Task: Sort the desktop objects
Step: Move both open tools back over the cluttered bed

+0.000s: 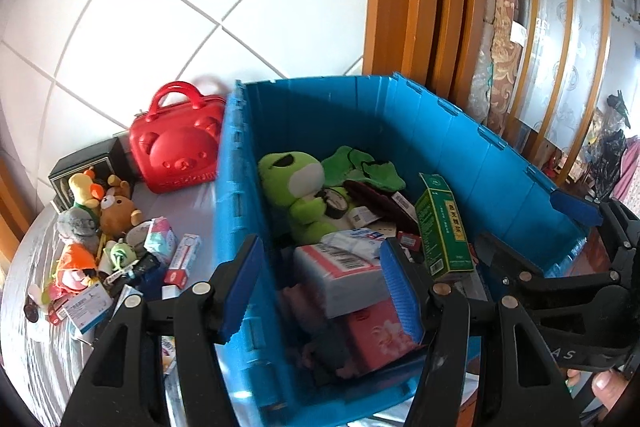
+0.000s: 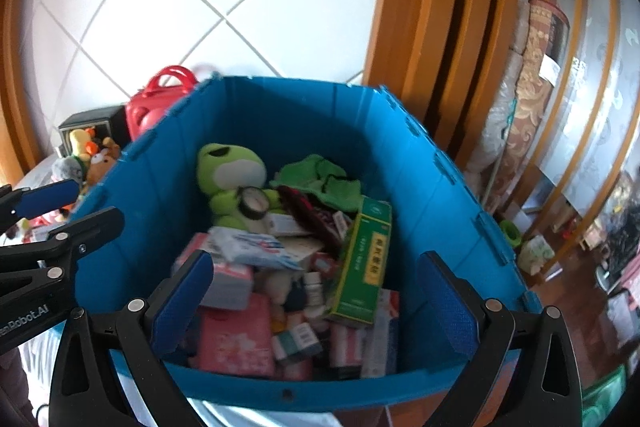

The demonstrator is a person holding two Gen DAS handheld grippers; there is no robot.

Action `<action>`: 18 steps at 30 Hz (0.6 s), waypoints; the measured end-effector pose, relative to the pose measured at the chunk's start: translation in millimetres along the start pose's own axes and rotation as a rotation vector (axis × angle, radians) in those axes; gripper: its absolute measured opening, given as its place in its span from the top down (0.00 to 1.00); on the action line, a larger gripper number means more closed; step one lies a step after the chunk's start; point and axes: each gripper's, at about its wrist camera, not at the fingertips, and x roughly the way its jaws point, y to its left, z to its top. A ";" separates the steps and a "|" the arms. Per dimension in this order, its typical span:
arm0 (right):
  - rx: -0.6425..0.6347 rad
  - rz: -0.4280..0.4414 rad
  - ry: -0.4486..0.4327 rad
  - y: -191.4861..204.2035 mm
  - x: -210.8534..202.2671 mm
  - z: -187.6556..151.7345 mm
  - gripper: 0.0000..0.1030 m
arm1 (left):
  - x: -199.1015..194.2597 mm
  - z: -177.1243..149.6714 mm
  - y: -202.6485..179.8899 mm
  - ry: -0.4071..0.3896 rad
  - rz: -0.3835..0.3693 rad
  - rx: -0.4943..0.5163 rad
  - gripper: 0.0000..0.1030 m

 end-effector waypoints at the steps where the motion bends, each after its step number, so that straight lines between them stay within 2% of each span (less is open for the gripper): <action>1: -0.002 0.000 -0.009 7.5 -4.6 1.5 0.00 | -3.7 -0.8 4.7 -0.007 0.003 -0.002 0.42; 9: -0.031 0.026 -0.029 66.4 -16.9 10.6 0.00 | -29.1 -12.9 69.3 -0.022 0.036 -0.043 0.42; 18: -0.086 0.101 -0.028 146.6 -18.6 16.1 0.00 | -52.3 -34.6 145.4 -0.023 0.107 -0.090 0.42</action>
